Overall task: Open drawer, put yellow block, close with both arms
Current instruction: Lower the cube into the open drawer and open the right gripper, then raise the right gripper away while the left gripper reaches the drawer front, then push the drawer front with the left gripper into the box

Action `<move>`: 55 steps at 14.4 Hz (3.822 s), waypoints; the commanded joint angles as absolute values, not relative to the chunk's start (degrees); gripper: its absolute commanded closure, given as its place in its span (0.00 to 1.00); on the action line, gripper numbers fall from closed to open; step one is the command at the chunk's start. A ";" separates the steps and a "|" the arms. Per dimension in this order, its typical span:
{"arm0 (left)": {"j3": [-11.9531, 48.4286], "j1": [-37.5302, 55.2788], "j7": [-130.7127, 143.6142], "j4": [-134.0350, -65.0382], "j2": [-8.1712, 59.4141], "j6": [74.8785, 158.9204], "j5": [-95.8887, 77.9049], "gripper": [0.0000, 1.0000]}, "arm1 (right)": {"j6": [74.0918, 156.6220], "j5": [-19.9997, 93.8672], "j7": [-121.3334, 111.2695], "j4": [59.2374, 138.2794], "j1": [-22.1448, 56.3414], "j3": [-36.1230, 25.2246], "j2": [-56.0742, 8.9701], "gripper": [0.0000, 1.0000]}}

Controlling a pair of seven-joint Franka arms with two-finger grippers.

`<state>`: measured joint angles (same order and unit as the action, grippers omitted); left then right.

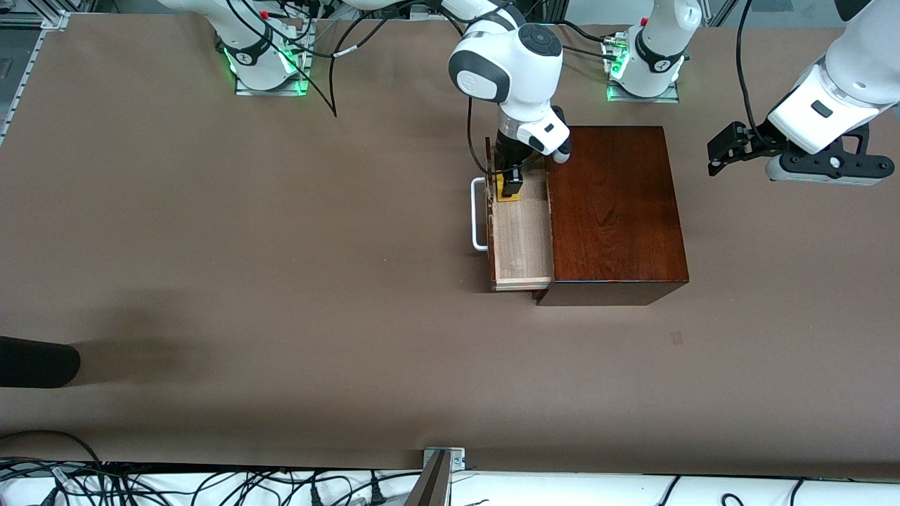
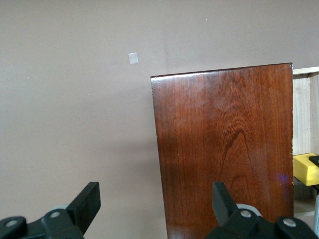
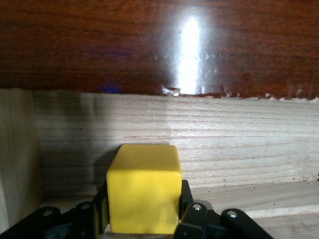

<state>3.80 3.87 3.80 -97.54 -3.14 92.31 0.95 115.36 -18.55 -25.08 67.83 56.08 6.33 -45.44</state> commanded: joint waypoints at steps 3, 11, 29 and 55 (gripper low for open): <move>3.78 4.04 2.72 -95.80 -2.46 91.23 0.97 0.00 | 114.70 -19.34 -26.02 66.18 55.99 5.81 -46.23 1.00; 4.39 4.13 2.64 -92.99 0.35 89.83 1.05 0.00 | 114.52 -18.90 -25.49 65.92 55.99 5.45 -45.62 0.00; 14.59 7.19 -16.35 -90.79 11.15 86.83 -10.72 0.00 | 101.78 -1.67 -25.49 56.87 32.18 4.75 -28.67 0.00; 13.71 35.68 -46.05 -82.88 38.76 102.32 16.78 0.00 | 89.12 3.09 -4.42 88.07 8.61 -4.66 -0.61 0.00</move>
